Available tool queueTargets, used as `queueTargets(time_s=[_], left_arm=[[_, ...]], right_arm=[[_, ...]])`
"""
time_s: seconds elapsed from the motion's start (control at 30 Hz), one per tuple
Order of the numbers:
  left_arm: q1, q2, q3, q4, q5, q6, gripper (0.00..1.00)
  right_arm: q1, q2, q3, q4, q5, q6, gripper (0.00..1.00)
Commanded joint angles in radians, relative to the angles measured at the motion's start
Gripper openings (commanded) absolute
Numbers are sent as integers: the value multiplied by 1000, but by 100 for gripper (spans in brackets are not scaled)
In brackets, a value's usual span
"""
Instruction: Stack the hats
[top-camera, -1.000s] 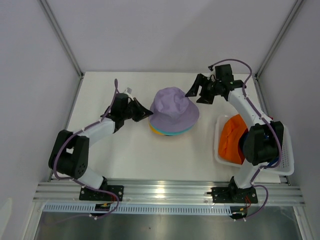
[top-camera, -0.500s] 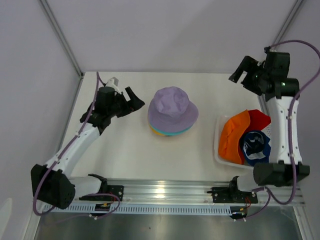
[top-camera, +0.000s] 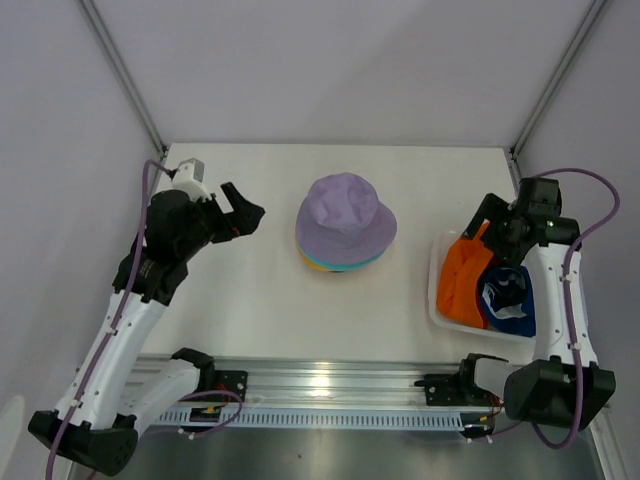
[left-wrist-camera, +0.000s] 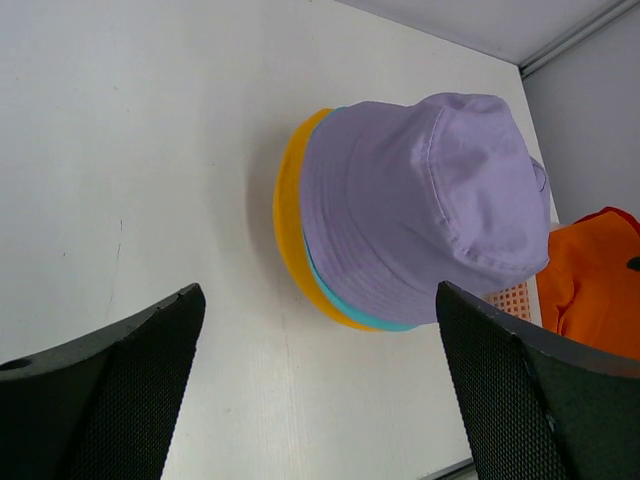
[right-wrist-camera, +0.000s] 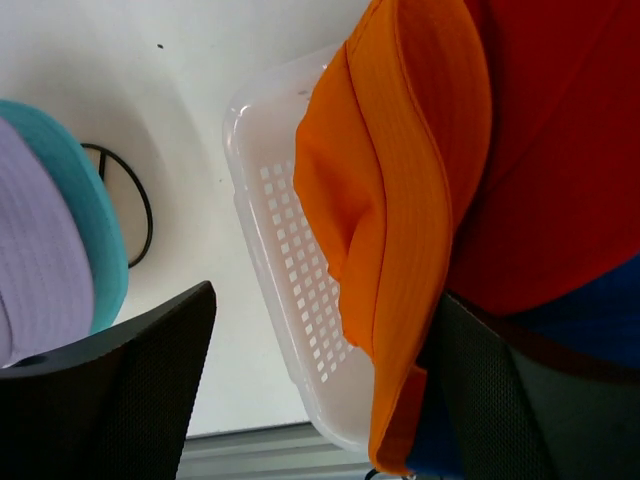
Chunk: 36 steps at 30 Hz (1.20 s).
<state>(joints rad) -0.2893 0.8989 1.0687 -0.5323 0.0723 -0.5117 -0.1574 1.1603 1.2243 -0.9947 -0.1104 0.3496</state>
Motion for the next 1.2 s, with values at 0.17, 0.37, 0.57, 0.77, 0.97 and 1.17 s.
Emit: queueTargets(time_s=[0.17,0.37,0.57,0.77,0.97,1.17], left_arm=[[9,-101,-64,-49,-43,19,99],[10,-92,-62,-38,-29,10,100],[10,-78,-43,-38,-20,7,99],[10,-58,-42,-38,-6,-1,99],[10,-17,-30,-14,30,-8,99],[16,28,5,-5,58,-28,100]], right_arm=[[-1,64,-6,64,110,-9,82],[-2,44,-52,106,68,-26,26],[15,62,98,38,-46,-41,0],[68,-16,385,-4,-248,-34,0],[99,-125,233,675,-579,300,0],[348,86,388,877,-611,248,0]])
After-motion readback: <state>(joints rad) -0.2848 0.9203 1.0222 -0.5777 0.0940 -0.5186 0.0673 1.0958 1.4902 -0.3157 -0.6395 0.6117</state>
